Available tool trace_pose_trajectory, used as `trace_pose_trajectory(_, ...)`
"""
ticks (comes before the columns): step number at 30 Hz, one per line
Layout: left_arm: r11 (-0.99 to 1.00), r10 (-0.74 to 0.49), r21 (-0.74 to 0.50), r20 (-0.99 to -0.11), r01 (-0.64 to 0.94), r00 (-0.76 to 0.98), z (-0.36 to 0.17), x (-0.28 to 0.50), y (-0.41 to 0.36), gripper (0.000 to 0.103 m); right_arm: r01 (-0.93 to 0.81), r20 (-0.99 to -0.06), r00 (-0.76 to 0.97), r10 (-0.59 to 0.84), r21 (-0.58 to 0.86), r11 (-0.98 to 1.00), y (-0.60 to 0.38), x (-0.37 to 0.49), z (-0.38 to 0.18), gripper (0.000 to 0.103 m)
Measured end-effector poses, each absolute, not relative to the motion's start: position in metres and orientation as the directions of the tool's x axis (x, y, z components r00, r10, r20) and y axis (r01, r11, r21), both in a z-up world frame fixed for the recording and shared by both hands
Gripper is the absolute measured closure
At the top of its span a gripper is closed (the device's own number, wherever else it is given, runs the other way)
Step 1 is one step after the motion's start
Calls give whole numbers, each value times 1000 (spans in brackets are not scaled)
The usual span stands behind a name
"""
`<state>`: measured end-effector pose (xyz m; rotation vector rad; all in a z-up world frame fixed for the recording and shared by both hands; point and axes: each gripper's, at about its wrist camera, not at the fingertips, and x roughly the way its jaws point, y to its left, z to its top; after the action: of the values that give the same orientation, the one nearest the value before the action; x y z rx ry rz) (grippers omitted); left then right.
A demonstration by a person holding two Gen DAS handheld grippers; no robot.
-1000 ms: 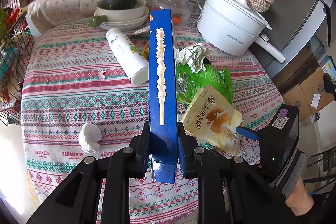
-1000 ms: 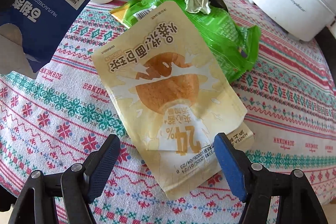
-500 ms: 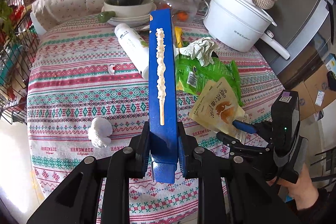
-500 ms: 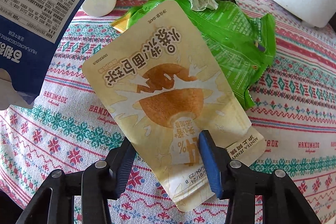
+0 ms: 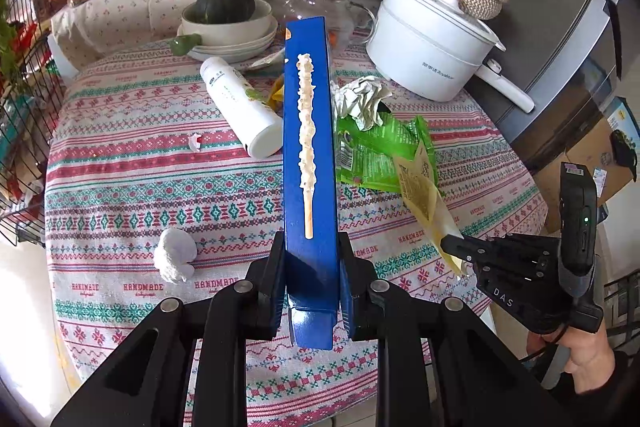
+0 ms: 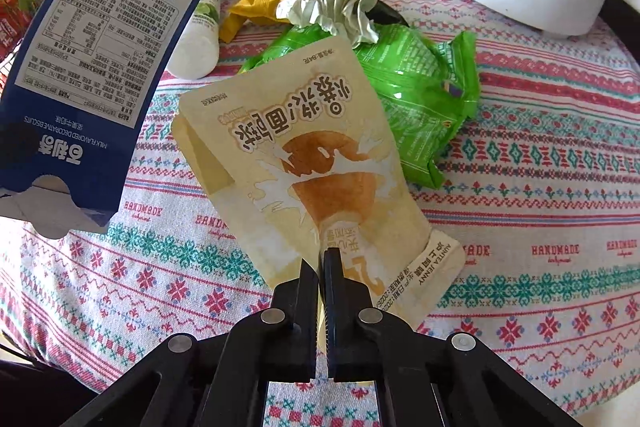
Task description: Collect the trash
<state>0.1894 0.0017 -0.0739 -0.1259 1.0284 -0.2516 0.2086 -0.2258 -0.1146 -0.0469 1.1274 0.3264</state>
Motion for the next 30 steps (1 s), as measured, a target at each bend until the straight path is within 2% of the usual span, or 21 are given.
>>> trace_pose_trajectory(17,912,-379,-242,-808,331,451,-59,157,-64,79,-187,-856,471,214,140,972,-306,151,-63,103)
trace_pose_trajectory(20,908,-372,-223,-819,355,437,-65,155,-80,79,-158,-853,462,244,191,969,-323,140,-66,97)
trace_pose_trajectory(22,911,-361,-212,-827,355,432,-69,155,-85,79,-136,-860,442,253,215,967,-328,135,-69,73)
trace_pose_trajectory(23,912,-359,-212,-828,352,431,-69,155,-85,79,-129,-860,435,265,231,964,-328,135,-71,44)
trace_pose_trajectory(24,913,-358,-213,-828,347,433,-69,156,-84,79,-125,-858,430,280,250,960,-328,135,-74,33)
trace_pose_trajectory(30,928,-334,-202,-824,315,457,-66,158,-66,79,-175,-881,345,325,280,944,-302,161,-105,33)
